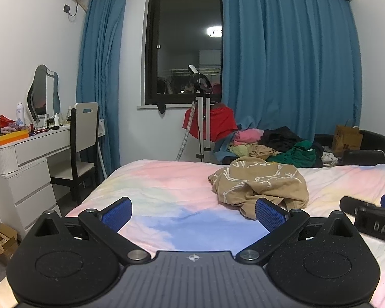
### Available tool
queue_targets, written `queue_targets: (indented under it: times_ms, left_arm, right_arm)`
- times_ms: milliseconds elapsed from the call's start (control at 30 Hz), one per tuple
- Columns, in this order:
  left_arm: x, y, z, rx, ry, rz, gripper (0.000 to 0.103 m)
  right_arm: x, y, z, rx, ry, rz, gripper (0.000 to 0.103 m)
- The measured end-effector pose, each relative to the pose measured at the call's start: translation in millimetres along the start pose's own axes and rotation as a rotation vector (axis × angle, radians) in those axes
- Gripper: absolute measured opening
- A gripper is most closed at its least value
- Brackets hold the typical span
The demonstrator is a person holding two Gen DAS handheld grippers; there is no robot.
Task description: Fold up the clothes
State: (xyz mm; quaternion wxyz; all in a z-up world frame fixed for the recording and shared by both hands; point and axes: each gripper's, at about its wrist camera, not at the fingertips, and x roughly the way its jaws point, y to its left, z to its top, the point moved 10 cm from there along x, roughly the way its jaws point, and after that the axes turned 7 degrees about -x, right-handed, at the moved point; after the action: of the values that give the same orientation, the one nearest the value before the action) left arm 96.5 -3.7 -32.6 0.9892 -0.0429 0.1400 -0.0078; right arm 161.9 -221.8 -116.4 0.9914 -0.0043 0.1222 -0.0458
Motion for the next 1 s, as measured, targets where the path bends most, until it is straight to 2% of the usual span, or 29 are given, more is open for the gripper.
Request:
queue_targets:
  times_ms: [133, 300, 467, 767, 933, 1000]
  left_arm:
    - [0.7, 6.5, 3.0, -0.008, -0.019, -0.007, 0.103]
    - [7.3, 17.0, 3.1, -0.02, -0.014, 0.004, 0.103]
    - [16.0, 16.8, -2.7, -0.015, 0.0, -0.022, 0.103]
    - [50.7, -14.9, -23.2, 0.036, 0.04, -0.071, 0.103]
    - [105.0, -52.0, -47.1, 0.147, 0.115, -0.092, 0.103]
    - [131.5, -74.2, -61.4, 0.22, 0.153, -0.135, 0.103]
  right_arm:
    - [0.1, -4.0, 22.7, 0.078, -0.021, -0.013, 0.086]
    - [6.3, -1.6, 73.3, 0.153, -0.064, -0.025, 0.086]
    - [9.5, 4.2, 115.9, 0.081, -0.145, -0.022, 0.086]
    - [19.3, -22.3, 84.3, 0.037, -0.107, -0.029, 0.086]
    - [22.6, -46.0, 61.0, 0.081, -0.079, -0.026, 0.086]
    - [28.5, -62.5, 47.2, 0.132, -0.043, -0.038, 0.086]
